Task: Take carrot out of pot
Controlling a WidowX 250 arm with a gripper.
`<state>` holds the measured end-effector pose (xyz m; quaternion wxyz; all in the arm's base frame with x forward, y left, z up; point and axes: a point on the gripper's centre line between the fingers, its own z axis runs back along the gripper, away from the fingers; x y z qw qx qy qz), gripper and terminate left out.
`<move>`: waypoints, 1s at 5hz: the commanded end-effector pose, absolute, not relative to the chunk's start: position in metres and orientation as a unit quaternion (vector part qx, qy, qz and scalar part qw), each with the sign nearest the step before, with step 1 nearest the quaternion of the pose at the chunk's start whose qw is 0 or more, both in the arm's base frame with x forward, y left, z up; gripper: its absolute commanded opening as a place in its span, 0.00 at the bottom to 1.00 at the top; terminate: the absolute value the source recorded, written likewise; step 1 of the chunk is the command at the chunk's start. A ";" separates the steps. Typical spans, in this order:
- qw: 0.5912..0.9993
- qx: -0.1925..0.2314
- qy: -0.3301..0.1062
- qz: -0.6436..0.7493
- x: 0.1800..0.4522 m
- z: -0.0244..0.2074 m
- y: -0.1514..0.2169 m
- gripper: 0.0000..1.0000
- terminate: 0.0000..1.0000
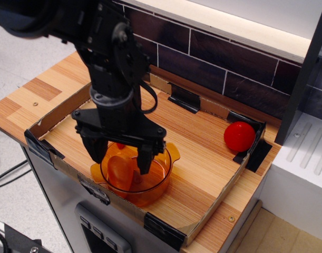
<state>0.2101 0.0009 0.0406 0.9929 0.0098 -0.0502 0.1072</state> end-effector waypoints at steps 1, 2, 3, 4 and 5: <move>0.991 0.021 -0.058 0.115 0.216 0.032 -0.004 1.00 0.00; 0.991 0.029 -0.057 0.120 0.217 0.025 -0.005 1.00 0.00; 0.991 0.037 -0.058 0.119 0.216 0.019 -0.005 1.00 0.00; 0.990 0.046 -0.058 0.119 0.216 0.014 -0.004 1.00 0.00; 0.990 0.050 -0.059 0.117 0.216 0.010 -0.003 1.00 0.00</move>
